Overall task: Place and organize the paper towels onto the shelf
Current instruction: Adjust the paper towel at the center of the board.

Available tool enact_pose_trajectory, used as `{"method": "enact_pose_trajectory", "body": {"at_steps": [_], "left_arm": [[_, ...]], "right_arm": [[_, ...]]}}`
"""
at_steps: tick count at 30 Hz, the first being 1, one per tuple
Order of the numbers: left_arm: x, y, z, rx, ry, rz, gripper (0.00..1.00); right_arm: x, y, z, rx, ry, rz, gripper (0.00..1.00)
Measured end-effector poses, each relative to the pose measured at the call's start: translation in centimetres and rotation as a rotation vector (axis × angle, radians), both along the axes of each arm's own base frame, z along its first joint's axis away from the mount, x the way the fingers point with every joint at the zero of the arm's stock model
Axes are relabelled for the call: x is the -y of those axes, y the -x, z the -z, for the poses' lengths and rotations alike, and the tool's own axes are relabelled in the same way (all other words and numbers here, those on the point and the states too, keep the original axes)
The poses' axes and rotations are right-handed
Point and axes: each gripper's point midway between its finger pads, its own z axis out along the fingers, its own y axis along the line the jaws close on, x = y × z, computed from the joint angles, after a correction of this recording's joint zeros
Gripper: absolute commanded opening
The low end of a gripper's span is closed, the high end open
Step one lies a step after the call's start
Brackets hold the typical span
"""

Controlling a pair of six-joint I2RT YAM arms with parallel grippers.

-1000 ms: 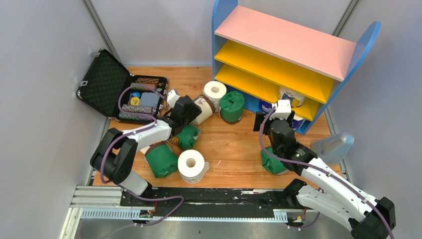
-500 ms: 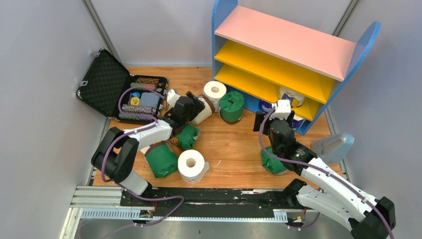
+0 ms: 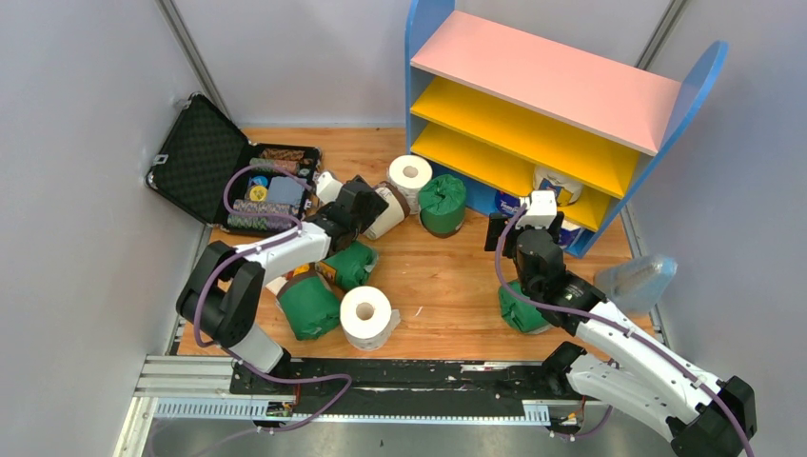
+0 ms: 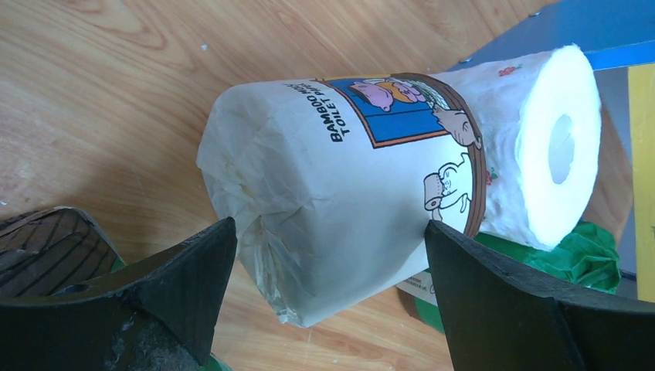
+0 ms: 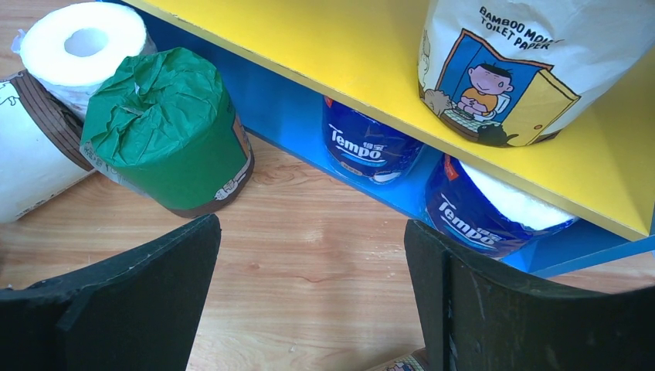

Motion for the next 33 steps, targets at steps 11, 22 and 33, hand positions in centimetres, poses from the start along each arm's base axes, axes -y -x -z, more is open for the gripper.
{"method": "enact_pose_trajectory", "body": {"at_steps": [11,22,33], "left_arm": [[0.4,-0.9,0.4,0.017,-0.016,0.013,0.99],[1.3,-1.9,0.9,0.12,0.068,0.014,0.74],[1.2,-0.9,-1.6,0.196,0.105,0.053,0.62]], "right_arm": [[0.0,0.0,0.0,0.0,0.0,0.0,0.91],[-0.1,-0.3,0.9,-0.026,0.025,0.006,0.91],[0.0,-0.3,1.1,-0.031,0.031,0.011,0.91]]}}
